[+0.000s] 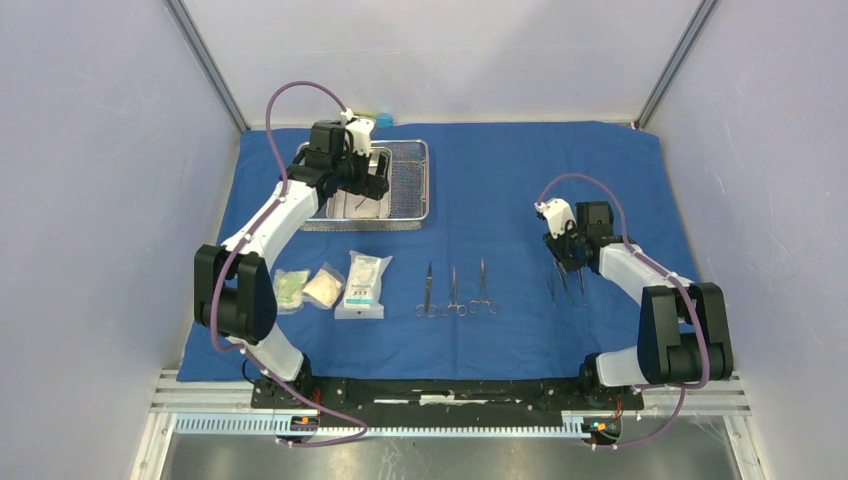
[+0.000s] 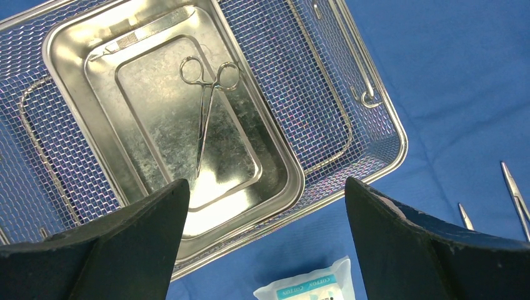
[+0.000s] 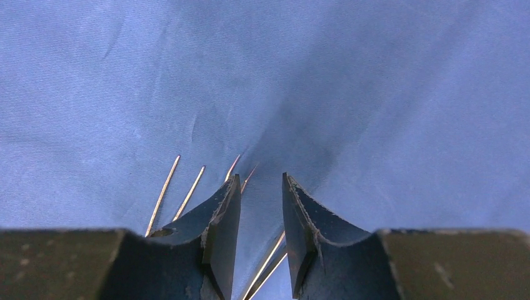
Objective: Open and lay out the surgical kit
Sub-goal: Adjust the medical item in the surgical kit.
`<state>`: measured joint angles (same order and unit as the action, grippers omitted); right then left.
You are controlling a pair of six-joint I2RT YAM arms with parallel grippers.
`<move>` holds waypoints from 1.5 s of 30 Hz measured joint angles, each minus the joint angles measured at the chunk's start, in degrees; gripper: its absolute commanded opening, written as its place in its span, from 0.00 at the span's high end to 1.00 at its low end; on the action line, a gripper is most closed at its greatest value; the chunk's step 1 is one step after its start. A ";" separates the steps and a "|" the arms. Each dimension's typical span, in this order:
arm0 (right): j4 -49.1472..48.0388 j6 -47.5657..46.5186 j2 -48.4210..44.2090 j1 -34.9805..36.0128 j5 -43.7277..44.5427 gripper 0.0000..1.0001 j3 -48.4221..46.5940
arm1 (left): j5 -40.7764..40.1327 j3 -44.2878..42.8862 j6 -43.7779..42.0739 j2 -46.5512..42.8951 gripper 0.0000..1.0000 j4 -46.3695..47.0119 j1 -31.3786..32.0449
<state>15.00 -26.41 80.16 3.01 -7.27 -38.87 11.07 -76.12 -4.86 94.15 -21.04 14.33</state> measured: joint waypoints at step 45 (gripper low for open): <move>0.22 0.20 0.96 0.26 1.49 0.67 0.46 | 0.04 -0.13 0.00 0.00 0.00 -0.09 0.00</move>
<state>15.22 -26.22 81.12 3.27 -5.78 -38.41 11.11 -76.25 -4.86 94.15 -21.12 14.33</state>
